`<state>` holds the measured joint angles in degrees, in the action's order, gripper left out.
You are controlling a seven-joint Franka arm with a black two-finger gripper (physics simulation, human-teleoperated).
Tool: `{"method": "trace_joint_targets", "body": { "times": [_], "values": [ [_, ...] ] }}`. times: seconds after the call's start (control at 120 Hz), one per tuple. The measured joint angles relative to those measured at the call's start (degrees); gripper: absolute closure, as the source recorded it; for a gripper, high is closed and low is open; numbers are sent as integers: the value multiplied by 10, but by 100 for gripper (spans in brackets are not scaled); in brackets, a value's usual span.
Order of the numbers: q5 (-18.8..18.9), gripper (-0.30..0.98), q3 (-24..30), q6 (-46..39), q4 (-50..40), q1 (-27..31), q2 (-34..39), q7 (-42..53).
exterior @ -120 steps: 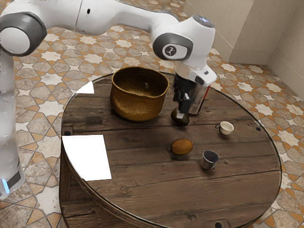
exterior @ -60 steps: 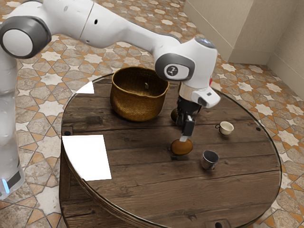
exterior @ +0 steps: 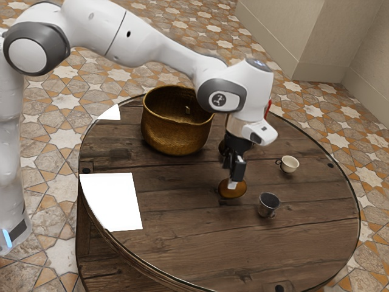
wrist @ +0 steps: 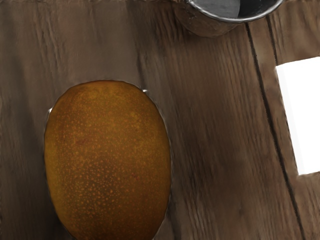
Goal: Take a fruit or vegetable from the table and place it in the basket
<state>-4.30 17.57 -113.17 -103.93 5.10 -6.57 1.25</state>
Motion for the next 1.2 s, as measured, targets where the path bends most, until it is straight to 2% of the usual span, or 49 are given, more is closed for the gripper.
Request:
{"method": "trace_joint_targets", "body": {
  "times": [0.658,1.2],
  "values": [
    [-14,0,-5,-21,-14,15,-19,97],
    [-22,0,-5,-46,1,15,-53,139]
  ]
}}
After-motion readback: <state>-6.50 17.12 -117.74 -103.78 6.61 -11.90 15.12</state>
